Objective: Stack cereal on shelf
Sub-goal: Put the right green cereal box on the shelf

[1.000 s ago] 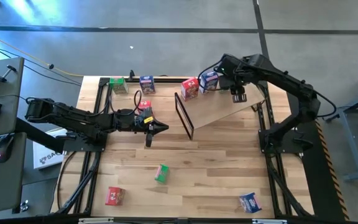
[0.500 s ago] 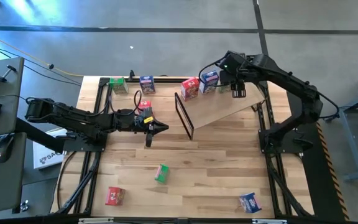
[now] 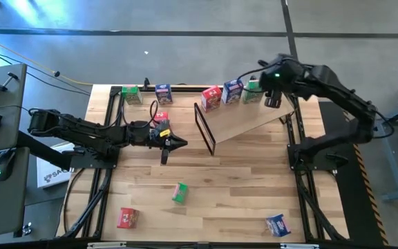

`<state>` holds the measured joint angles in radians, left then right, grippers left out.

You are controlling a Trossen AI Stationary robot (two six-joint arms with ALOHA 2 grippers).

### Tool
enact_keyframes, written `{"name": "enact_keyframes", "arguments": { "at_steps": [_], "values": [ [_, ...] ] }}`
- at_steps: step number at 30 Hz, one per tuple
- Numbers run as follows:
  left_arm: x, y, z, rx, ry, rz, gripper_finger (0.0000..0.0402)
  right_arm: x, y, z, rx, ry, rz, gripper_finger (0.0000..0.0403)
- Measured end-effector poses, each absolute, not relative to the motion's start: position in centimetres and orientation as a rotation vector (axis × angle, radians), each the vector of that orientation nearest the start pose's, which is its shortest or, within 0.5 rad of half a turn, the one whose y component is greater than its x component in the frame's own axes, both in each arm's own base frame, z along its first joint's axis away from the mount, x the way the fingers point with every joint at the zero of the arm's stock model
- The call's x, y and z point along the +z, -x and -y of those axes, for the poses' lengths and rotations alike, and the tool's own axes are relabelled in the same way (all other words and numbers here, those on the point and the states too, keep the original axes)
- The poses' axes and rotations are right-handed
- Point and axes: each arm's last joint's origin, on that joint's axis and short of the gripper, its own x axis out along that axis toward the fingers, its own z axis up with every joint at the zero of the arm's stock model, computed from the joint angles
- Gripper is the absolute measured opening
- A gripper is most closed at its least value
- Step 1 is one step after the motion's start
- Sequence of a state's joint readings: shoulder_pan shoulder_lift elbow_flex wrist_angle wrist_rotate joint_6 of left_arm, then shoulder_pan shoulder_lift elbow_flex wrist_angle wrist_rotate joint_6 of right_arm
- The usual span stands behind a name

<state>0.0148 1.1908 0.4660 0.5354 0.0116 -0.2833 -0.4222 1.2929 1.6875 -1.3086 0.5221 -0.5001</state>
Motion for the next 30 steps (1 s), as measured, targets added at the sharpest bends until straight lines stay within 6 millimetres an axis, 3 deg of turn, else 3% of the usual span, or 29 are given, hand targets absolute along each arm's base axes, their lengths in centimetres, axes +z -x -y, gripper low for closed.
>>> {"name": "enact_keyframes", "arguments": {
  "at_steps": [6,15,19,25,30],
  "values": [
    [21.0,-24.0,-0.6,0.045,0.316,-0.213,0.0019,44.2,-16.6,9.0,-0.712,0.316,-1.035,0.0195],
    [20.7,-23.9,-0.6,0.053,0.332,-0.249,0.0019,45.4,-13.8,7.7,-0.783,0.193,-0.849,0.0056],
    [20.7,-23.9,-0.6,0.053,0.324,-0.250,0.0019,42.9,-13.8,7.5,-0.745,0.175,-0.769,0.0007],
    [20.7,-23.9,-0.6,0.055,0.323,-0.249,0.0019,37.8,-14.1,7.3,-0.666,0.157,-0.571,0.0012],
    [20.7,-23.9,-0.6,0.061,0.322,-0.248,0.0019,34.8,-14.1,7.2,-0.664,0.098,-0.418,0.0002]
  ]
}}
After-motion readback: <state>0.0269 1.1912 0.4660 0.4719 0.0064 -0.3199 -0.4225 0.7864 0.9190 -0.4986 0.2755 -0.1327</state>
